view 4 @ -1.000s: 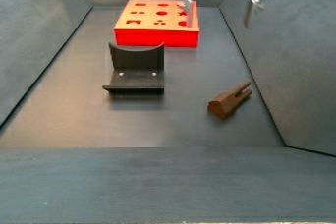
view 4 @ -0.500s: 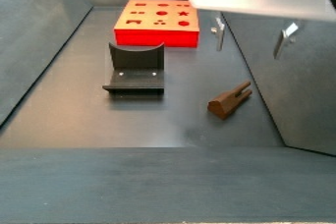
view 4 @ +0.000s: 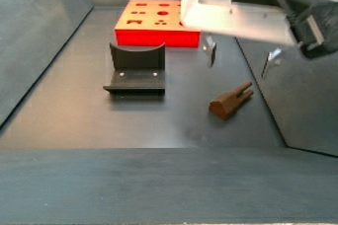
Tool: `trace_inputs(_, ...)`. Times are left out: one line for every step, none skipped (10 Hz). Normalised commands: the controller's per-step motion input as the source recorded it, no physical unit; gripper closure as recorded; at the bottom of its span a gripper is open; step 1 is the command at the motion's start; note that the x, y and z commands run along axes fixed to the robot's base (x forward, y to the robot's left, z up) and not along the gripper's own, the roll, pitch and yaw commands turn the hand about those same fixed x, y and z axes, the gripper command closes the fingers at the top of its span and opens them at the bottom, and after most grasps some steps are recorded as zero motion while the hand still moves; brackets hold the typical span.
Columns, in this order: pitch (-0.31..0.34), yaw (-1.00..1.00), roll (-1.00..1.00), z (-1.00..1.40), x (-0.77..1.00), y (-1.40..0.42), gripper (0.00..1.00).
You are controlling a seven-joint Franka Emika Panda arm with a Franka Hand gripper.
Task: Pick up the 3 prong object. Move up. Rotate the 3 prong object. Place the 3 prong object on the fixture. Regrasp the 3 prong object. Move to above the board. Insert the 3 prong object.
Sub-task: Pick up the 3 prong object.
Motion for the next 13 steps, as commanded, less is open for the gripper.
trace_inputs(-0.01, -0.33, 0.0, -0.67, -0.05, 0.03, 0.0)
trace_inputs(0.0, 0.0, 0.04, 0.0, 0.0, 0.0, 0.0)
trace_inputs(-0.019, 0.0, -0.01, -0.02, 0.0, 0.0, 0.0)
trace_inputs(0.0, -0.06, 0.0, -0.17, 0.02, 0.05, 0.0)
trace_inputs(0.0, -0.14, -0.01, -0.35, 0.0, 0.14, 0.0)
trace_inputs(0.0, -0.18, -0.03, -0.49, 0.09, 0.17, 0.0)
trace_inputs(0.0, -0.2, -0.04, -0.57, 0.02, 0.16, 0.0)
trace_inputs(-0.019, -0.25, -0.03, -0.57, 0.0, 0.14, 0.0)
trace_inputs(-0.019, -0.21, -0.03, -0.43, -0.03, 0.14, 0.0)
trace_inputs(0.0, 0.0, 0.0, -0.06, 0.0, 0.0, 0.0)
trace_inputs(0.0, -0.14, 0.0, -0.27, 0.1, 0.0, 0.0)
trace_inputs(0.0, -0.41, -0.01, -0.43, 0.35, 0.04, 0.0)
trace_inputs(0.0, -0.38, 0.0, -0.38, 0.24, 0.02, 0.0)
